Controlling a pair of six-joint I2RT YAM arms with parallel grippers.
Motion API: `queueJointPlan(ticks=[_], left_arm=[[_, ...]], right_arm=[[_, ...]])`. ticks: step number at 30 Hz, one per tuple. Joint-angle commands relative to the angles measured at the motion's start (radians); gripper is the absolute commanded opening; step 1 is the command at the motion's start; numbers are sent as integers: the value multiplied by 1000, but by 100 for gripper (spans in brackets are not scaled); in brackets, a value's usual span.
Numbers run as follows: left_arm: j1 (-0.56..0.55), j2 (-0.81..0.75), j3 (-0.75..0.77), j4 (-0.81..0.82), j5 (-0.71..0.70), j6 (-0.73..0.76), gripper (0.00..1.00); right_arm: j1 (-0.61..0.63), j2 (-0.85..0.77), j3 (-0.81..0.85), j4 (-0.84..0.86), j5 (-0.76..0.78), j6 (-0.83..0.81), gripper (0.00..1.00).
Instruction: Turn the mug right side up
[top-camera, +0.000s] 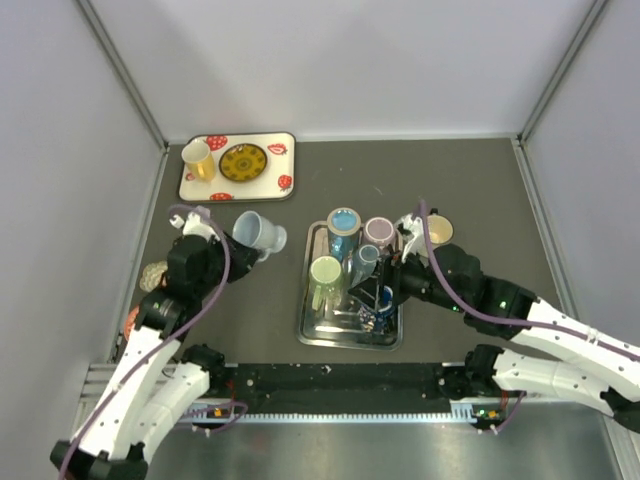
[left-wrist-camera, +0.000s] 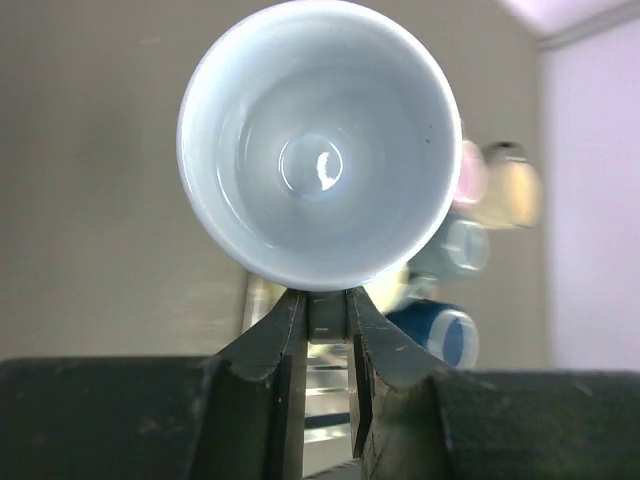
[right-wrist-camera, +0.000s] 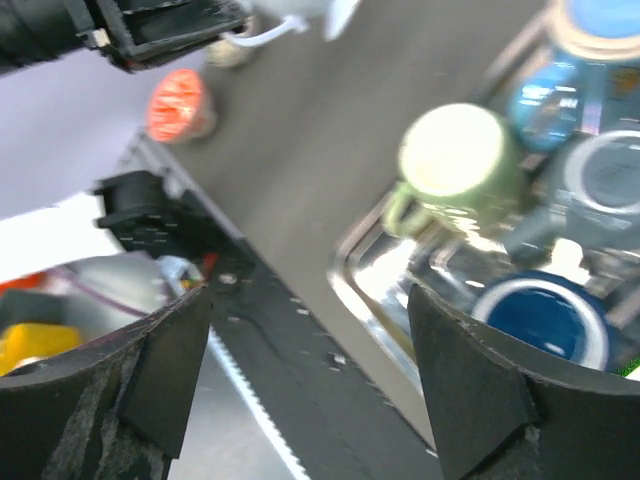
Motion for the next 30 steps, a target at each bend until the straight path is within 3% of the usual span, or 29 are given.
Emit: queueJointPlan(ticks=[1, 6, 9, 20, 30], left_arm=[[1, -132, 11, 382, 299, -180, 0], [1, -224, -109, 714, 404, -404, 0], [-2, -234, -140, 793, 425, -461, 0], [-36, -241, -166, 885, 452, -518, 0], [-53, -241, -174, 879, 470, -513, 0]], right_arm=[[8, 7, -72, 436, -220, 160, 82], [5, 92, -132, 705, -343, 309, 85], [4, 131, -149, 842, -336, 363, 85], [-35, 327, -72, 1081, -276, 460, 82], [-67, 455, -18, 1268, -284, 515, 69]])
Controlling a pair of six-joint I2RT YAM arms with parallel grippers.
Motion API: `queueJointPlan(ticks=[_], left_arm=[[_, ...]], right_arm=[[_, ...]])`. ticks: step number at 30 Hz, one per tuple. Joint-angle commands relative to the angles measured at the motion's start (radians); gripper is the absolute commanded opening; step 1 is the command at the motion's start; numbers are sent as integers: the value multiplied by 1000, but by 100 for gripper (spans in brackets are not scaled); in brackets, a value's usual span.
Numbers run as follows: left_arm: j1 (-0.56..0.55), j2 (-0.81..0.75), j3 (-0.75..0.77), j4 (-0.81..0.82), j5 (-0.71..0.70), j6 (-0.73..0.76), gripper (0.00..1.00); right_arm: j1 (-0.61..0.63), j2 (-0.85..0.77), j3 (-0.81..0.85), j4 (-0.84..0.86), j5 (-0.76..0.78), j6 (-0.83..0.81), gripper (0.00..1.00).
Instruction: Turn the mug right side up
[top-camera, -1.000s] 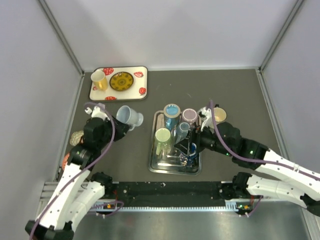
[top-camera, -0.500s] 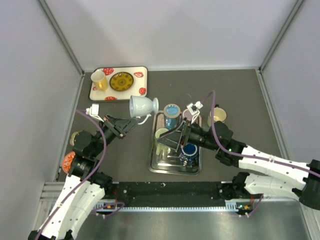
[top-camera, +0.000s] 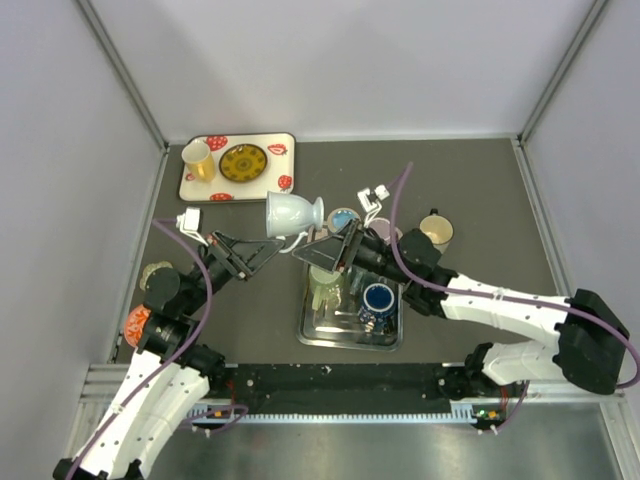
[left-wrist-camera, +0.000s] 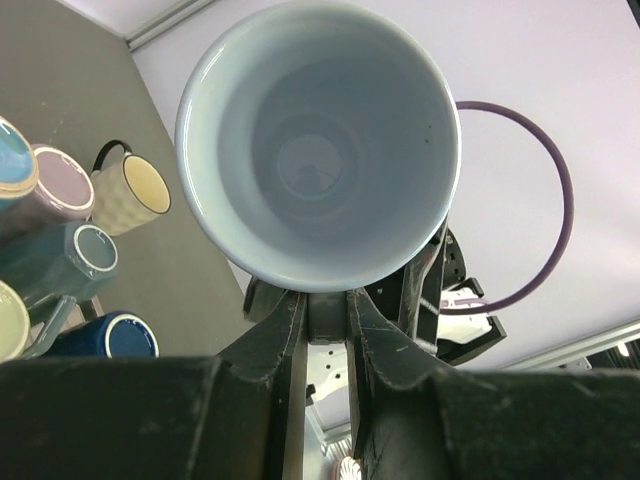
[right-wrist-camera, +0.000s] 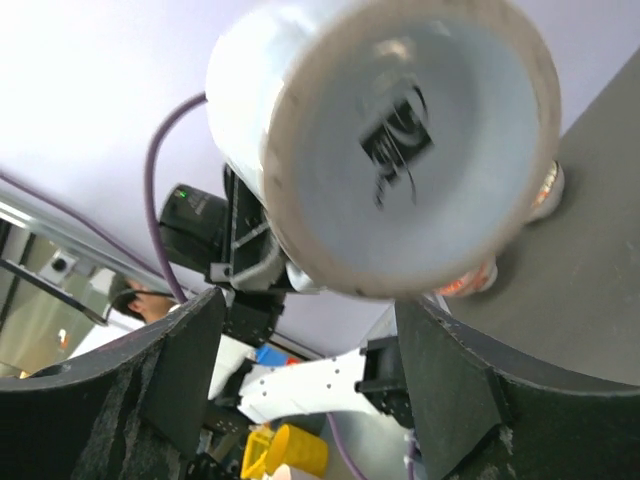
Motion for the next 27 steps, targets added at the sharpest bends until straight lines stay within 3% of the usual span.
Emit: queueJointPlan(ticks=[1, 19, 22, 27], left_arm=[[-6, -19, 8, 141, 18, -7, 0], [-25, -12, 3, 130, 44, -2, 0], [-26, -18, 1, 126, 46, 1, 0], [-26, -24, 0, 120, 46, 1, 0]], right_arm=[[-31, 16, 63, 182, 3, 31, 68], [-60, 126, 154, 190, -57, 72, 43], [-64, 139, 161, 188, -63, 80, 29], [-76, 157, 163, 211, -72, 97, 15]])
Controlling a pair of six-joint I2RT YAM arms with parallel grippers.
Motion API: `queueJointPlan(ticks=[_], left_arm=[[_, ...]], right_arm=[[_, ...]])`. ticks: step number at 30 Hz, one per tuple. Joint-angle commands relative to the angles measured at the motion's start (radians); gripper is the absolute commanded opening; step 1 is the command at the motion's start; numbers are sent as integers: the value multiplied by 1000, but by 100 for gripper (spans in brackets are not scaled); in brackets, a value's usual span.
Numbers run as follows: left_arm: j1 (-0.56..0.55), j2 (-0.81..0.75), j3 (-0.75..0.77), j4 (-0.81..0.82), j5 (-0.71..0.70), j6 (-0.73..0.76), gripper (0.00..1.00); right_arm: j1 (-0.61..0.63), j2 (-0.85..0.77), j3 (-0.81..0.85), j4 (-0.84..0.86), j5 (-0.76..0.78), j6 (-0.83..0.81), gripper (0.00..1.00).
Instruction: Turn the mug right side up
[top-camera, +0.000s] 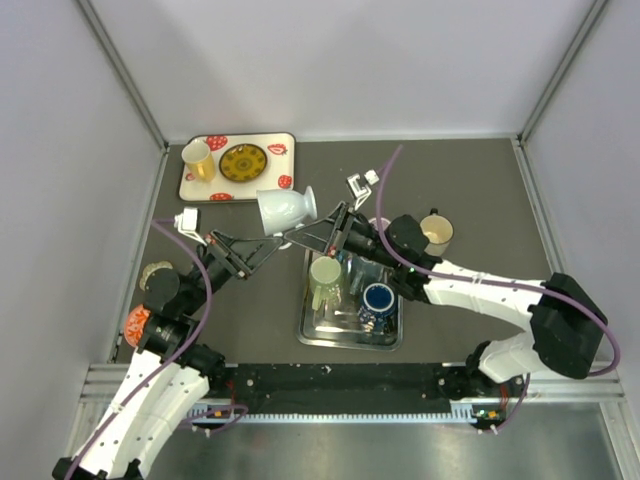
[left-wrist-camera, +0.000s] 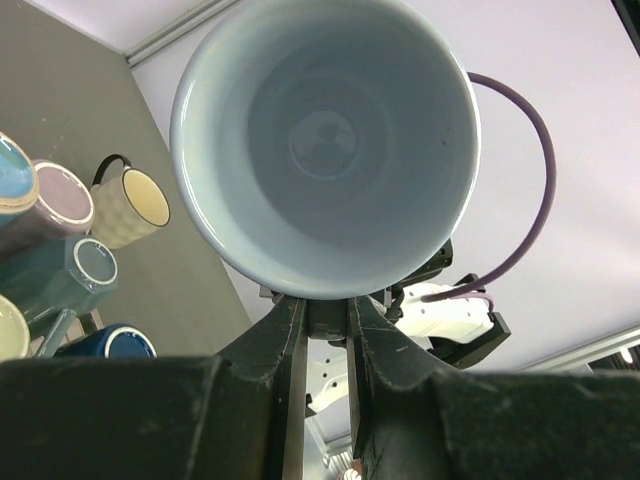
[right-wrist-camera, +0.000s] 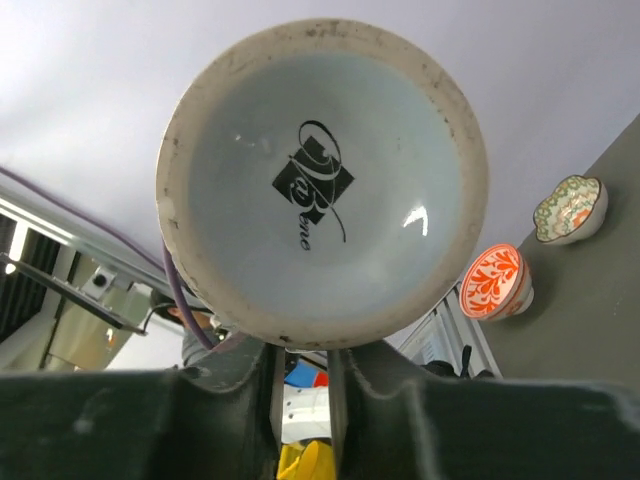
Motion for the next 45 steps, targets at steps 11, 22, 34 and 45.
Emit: queueJointPlan(ticks=[11, 22, 34, 45], left_arm=[[-14, -91, 30, -19, -100, 95, 32], [-12, -97, 117, -180, -238, 236, 61], [-12, -139, 94, -343, -348, 287, 60], [-12, -176, 74, -403, -356, 306, 59]], right_arm=[[-17, -110, 104, -246, -34, -221, 0], [61, -398, 132, -926, 93, -627, 0], [224, -478, -80, -1137, 273, -626, 0], [259, -308, -132, -1022, 325, -606, 0]])
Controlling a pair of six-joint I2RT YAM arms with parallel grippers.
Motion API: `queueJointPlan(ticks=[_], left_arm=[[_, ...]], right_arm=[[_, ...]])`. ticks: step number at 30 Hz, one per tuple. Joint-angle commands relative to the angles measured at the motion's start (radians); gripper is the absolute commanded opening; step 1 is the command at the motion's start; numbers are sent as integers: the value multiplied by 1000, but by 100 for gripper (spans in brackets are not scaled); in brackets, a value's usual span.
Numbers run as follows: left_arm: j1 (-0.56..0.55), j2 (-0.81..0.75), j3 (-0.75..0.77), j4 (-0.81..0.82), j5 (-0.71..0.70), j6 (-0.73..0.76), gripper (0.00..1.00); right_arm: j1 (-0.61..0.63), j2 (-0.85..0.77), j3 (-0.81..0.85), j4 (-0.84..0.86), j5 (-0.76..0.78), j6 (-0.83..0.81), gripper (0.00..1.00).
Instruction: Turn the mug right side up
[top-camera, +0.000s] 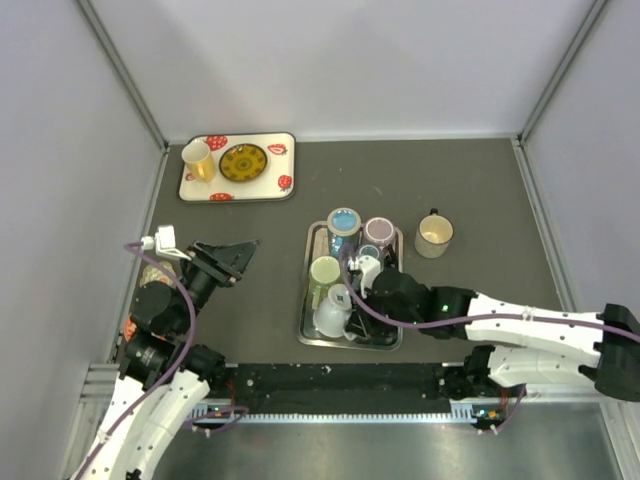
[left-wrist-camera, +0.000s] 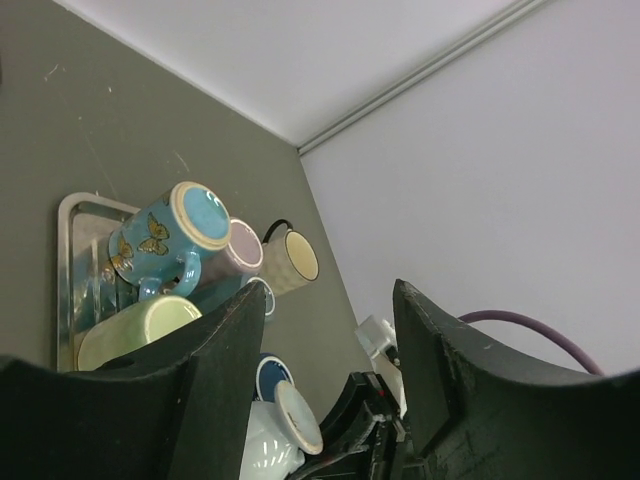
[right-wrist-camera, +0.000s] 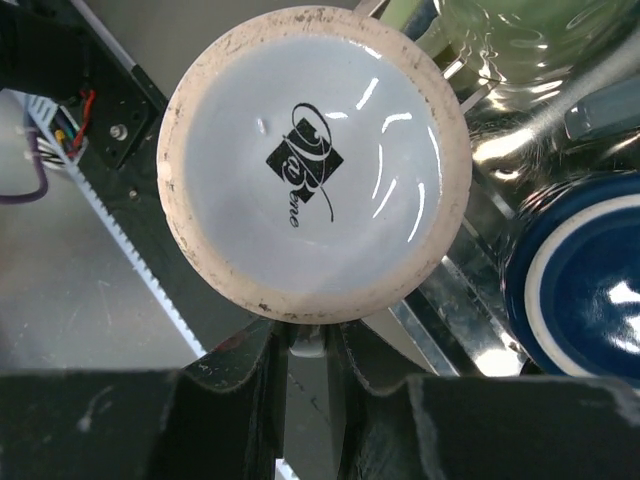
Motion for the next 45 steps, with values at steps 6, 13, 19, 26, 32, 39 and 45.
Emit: queueJointPlan(ticks=[6, 13, 19, 26, 32, 39, 45], left_arm=[[3, -21, 5, -38, -20, 52, 59], [1, -32, -22, -44, -23, 53, 59], [1, -47, -47, -55, -34, 52, 59], [3, -60, -59, -69, -40, 60, 60], [1, -61, -82, -64, -34, 49, 60], [1, -70, -85, -67, -32, 46, 59], [3, -80, -93, -79, -32, 43, 59]], right_arm=[[46, 147, 35, 120, 154, 0, 0], [115, 248, 41, 117, 319, -14, 0], [172, 308, 26, 145, 433, -5, 0], [208, 328, 22, 105, 431, 27, 24], [215, 330, 22, 116, 390, 33, 29], [233, 376, 58, 130, 350, 43, 10], [245, 388, 98, 113, 356, 61, 25]])
